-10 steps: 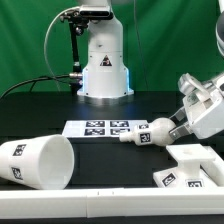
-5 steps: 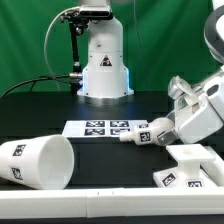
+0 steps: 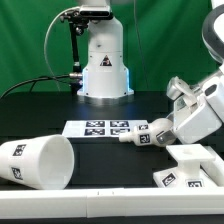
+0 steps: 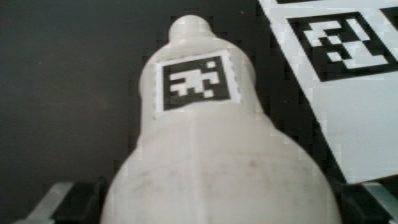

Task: Assemble lamp

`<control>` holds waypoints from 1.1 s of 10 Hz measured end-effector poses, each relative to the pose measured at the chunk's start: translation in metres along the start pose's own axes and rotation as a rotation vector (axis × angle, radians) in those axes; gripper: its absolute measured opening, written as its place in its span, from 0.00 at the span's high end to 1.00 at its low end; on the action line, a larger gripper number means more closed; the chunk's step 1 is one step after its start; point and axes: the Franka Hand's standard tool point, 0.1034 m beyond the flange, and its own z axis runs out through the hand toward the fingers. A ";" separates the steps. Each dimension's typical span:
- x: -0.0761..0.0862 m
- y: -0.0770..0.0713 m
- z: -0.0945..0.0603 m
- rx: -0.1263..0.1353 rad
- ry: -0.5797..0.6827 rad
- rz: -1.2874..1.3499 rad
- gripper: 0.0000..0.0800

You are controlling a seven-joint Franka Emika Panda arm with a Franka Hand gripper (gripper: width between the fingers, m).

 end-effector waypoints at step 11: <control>-0.077 0.070 -0.065 0.139 0.254 0.210 0.28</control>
Offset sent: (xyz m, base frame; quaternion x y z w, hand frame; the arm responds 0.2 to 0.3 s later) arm 0.0106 0.0013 0.0302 0.0576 0.0064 0.0845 0.9947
